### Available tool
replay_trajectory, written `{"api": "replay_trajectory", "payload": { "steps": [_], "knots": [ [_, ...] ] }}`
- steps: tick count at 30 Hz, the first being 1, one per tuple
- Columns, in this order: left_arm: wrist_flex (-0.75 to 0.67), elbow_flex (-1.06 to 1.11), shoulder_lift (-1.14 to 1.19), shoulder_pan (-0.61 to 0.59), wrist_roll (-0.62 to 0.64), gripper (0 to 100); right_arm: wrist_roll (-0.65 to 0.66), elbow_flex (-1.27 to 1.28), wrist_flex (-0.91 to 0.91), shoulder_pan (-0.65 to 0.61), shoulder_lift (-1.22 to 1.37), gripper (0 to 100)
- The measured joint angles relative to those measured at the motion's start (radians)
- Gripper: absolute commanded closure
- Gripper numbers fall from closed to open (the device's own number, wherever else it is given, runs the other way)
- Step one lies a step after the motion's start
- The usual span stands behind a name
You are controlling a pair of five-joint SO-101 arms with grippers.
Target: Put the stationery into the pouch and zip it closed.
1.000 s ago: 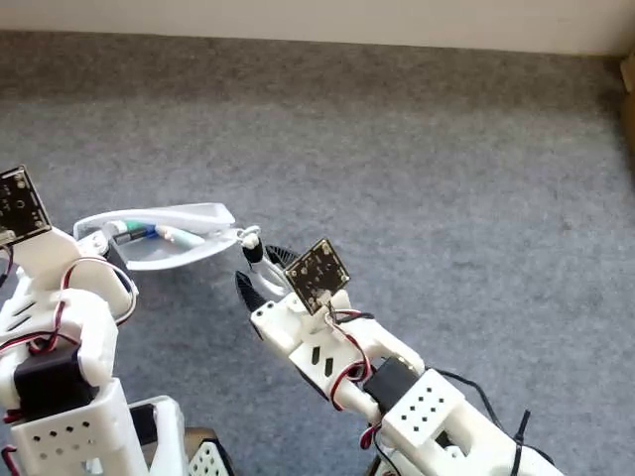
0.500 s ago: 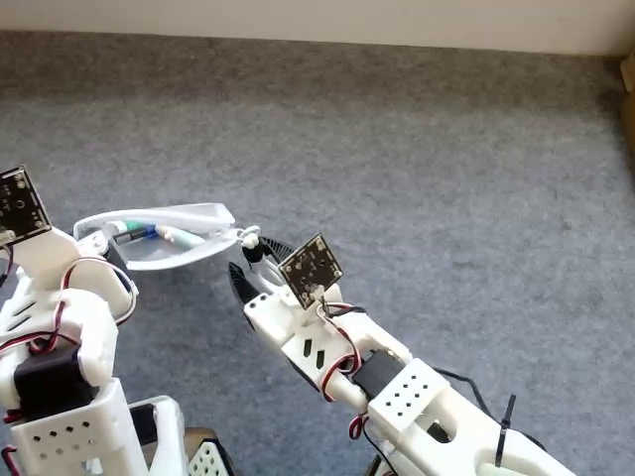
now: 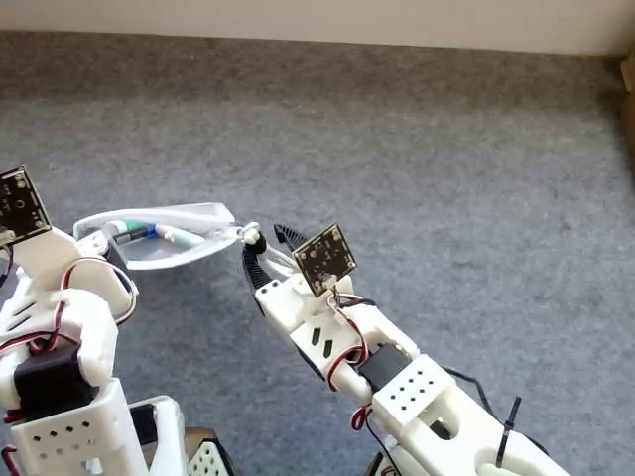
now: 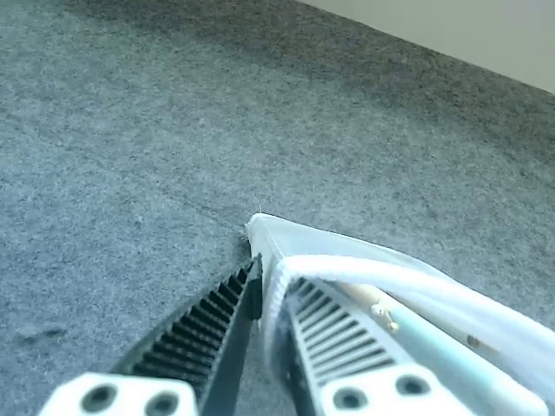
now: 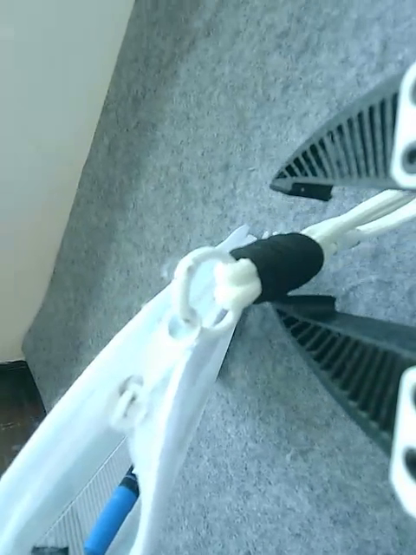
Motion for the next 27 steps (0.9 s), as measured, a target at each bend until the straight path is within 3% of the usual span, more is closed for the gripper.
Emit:
{"api": "replay_trajectory", "payload": {
  "steps": [27],
  "knots": [
    [0.000, 0.000, 0.000, 0.000, 0.000, 98, 0.058, -0.035, 0.000, -0.043, 0.002, 85.4]
  ]
}}
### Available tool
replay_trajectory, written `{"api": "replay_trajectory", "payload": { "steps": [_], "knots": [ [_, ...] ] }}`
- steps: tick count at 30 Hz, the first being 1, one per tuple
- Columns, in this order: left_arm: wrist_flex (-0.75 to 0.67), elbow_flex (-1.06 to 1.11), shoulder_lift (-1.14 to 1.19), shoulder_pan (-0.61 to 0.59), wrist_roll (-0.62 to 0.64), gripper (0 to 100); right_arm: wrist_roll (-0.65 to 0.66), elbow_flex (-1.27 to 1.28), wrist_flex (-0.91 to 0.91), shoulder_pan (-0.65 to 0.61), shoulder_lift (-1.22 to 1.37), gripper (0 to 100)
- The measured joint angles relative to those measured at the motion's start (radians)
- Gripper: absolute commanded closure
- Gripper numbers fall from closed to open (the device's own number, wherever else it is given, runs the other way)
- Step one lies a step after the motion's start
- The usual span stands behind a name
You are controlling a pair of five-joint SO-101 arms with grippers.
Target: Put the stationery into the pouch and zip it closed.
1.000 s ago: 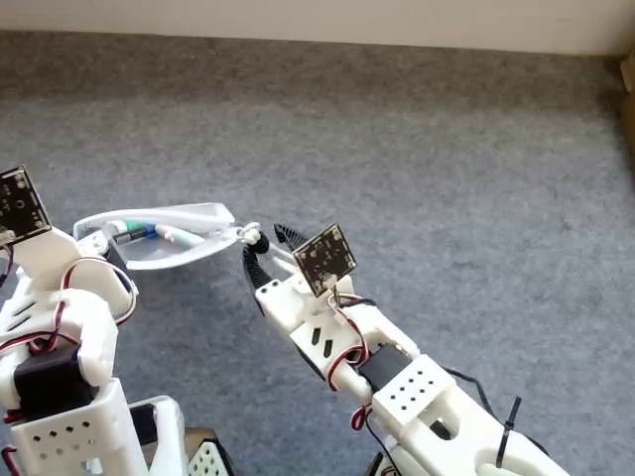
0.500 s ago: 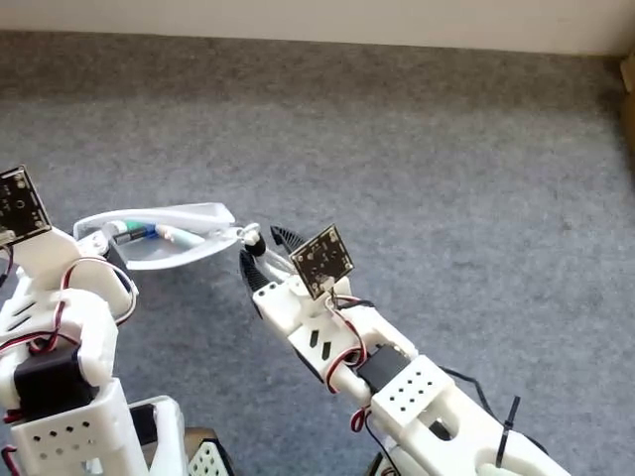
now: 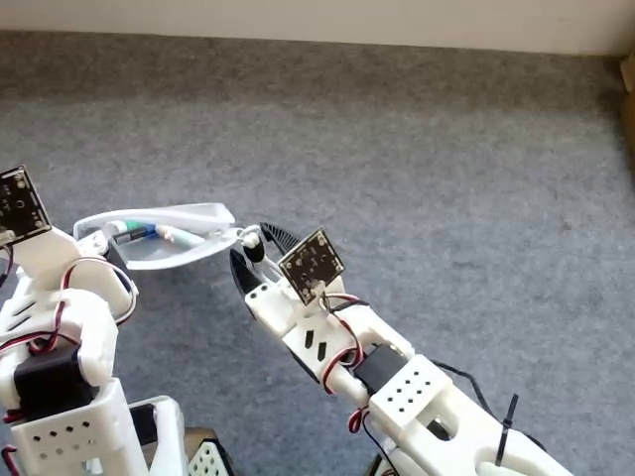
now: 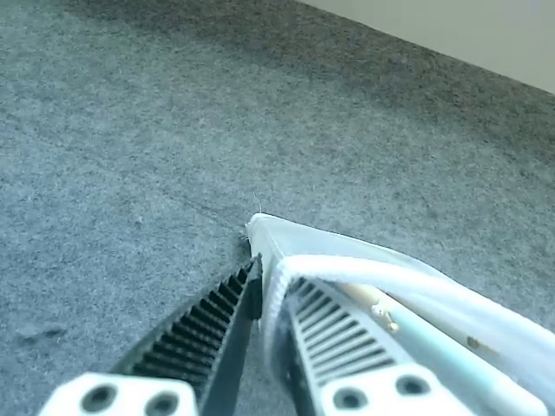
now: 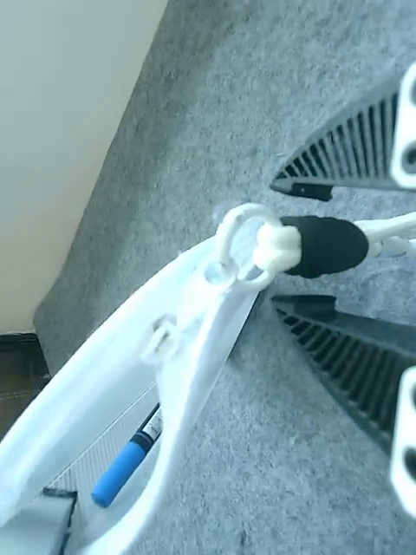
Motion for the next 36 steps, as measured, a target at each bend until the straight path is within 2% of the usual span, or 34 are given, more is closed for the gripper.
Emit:
{"api": "replay_trajectory", "payload": {
  "steps": [4, 6, 17, 20, 27, 29, 33, 36],
  "knots": [
    [-0.002, 0.000, 0.000, 0.000, 0.000, 98, 0.006, -0.002, 0.000, 0.000, 0.000, 95.9],
    [-0.002, 0.000, 0.000, 0.000, 0.000, 98, 0.006, -0.002, 0.000, 0.000, 0.000, 97.8],
    [-0.005, 0.002, 0.000, -0.002, 0.000, 98, 0.009, -0.002, 0.000, 0.002, 0.000, 99.5],
    [-0.006, 0.012, 0.000, -0.006, 0.000, 98, 0.055, -0.002, 0.003, 0.002, 0.000, 99.5],
    [-0.018, 0.012, 0.000, -0.002, 0.000, 98, 0.091, -0.006, 0.138, -0.003, -0.003, 99.5],
    [-0.018, 0.012, 0.000, 0.000, 0.000, 95, 0.094, -0.008, 0.183, -0.006, -0.003, 99.5],
    [-0.018, 0.012, 0.000, 0.018, 0.000, 82, 0.097, -0.014, 0.259, -0.006, -0.005, 99.5],
    [-0.018, 0.012, -0.009, 0.048, 0.000, 82, 0.112, -0.012, 0.285, -0.006, -0.029, 99.5]
  ]
}}
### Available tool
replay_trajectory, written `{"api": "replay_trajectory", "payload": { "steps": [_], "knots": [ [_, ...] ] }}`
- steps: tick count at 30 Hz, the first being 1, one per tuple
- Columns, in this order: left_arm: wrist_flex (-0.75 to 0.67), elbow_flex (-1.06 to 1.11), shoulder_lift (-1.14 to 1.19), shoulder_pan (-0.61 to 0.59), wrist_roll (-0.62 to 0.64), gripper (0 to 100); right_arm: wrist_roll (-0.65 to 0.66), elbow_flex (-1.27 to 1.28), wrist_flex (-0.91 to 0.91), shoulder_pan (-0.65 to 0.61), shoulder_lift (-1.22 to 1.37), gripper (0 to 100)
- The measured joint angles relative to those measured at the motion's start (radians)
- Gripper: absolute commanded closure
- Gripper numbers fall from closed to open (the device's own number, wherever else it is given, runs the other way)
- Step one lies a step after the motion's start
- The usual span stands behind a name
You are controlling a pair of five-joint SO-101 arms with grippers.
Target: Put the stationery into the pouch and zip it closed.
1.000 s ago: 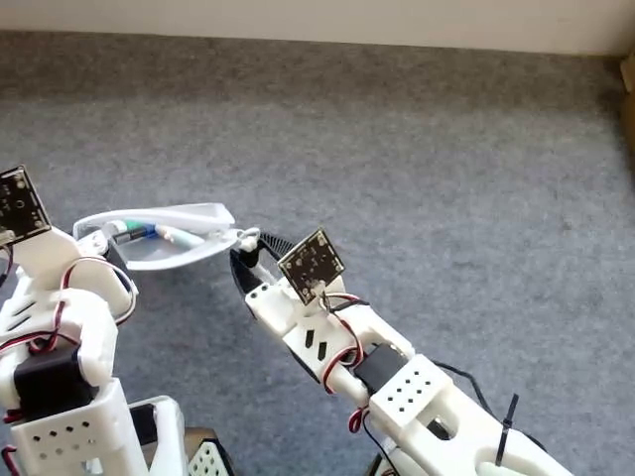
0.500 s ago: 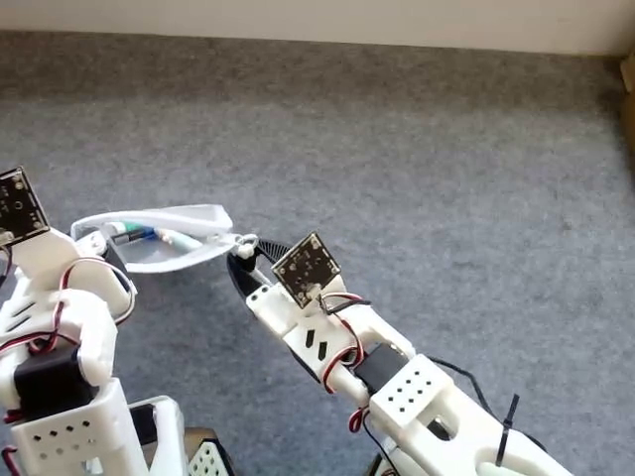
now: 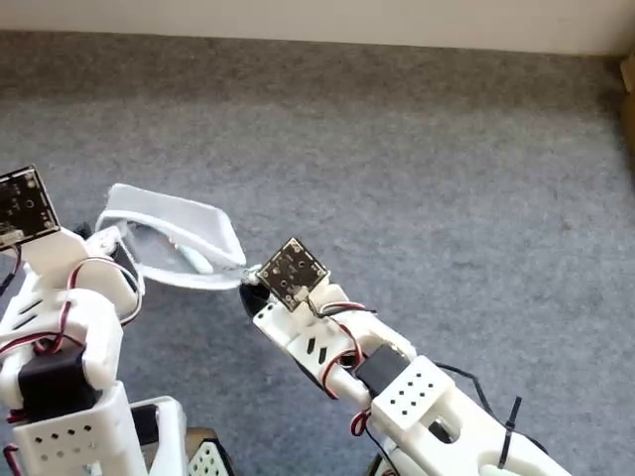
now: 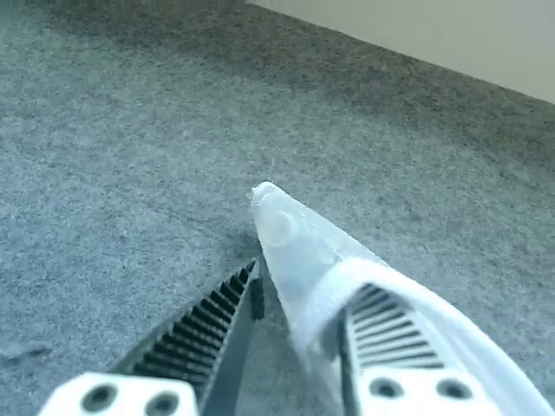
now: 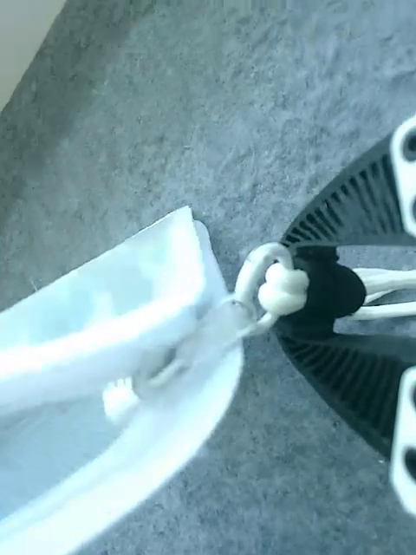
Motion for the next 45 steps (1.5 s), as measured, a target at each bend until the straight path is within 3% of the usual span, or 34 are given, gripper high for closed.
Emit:
{"api": "replay_trajectory", "payload": {
  "steps": [15, 21, 30, 37, 45],
  "knots": [
    [-0.011, 0.000, -0.009, 0.252, 0.000, 81, 0.058, 0.002, 0.417, -0.098, -0.462, 99.5],
    [-0.069, 0.000, -0.008, 0.350, 0.000, 75, 0.058, 0.002, 0.448, -0.106, -0.470, 99.5],
    [-0.077, 0.000, -0.008, 0.497, -0.041, 74, 0.058, 0.002, 0.451, -0.115, -0.482, 99.5],
    [-0.077, 0.000, -0.008, 0.519, -0.074, 75, 0.058, 0.002, 0.451, -0.115, -0.482, 99.5],
    [-0.074, 0.000, -0.008, 0.666, -0.153, 75, 0.058, 0.002, 0.451, -0.115, -0.482, 99.5]
  ]
}}
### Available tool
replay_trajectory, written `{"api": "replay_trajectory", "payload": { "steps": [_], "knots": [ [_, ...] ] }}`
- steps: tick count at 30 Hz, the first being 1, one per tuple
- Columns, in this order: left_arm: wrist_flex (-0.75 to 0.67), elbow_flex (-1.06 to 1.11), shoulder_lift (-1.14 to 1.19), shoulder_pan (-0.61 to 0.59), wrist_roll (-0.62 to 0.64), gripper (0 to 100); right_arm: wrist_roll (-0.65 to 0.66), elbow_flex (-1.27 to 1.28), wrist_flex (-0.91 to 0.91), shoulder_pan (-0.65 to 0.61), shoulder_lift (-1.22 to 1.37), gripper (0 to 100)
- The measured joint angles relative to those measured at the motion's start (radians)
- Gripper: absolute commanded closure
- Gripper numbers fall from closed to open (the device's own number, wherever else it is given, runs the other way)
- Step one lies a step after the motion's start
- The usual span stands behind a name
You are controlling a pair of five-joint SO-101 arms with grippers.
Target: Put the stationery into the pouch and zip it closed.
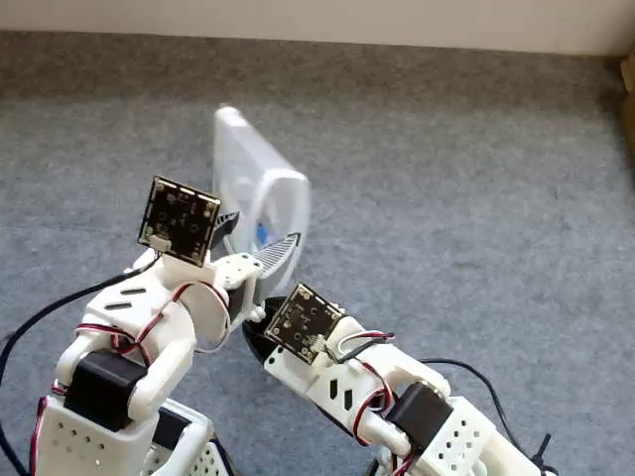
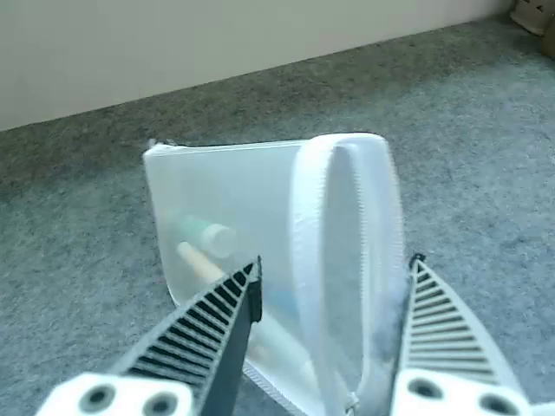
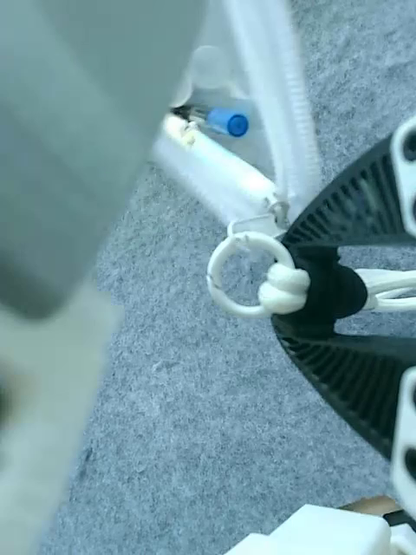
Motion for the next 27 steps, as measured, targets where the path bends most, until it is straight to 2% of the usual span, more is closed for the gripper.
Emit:
{"api": "replay_trajectory", "payload": {
  "steps": [11, 15, 18, 27],
  "knots": [
    [0.000, 0.032, 0.000, -0.008, -0.005, 75, 0.002, 0.002, 0.000, -0.002, 0.000, 99.4],
    [0.000, 0.032, 0.000, -0.077, -0.005, 75, 0.003, 0.000, 0.000, -0.002, 0.000, 99.4],
    [0.008, 0.032, 0.000, -0.118, -0.074, 75, 0.003, 0.000, 0.000, -0.002, 0.000, 99.4],
    [0.060, 0.032, 0.000, -0.150, -0.140, 75, 0.005, 0.000, 0.000, 0.135, 0.000, 99.4]
  ]
}}
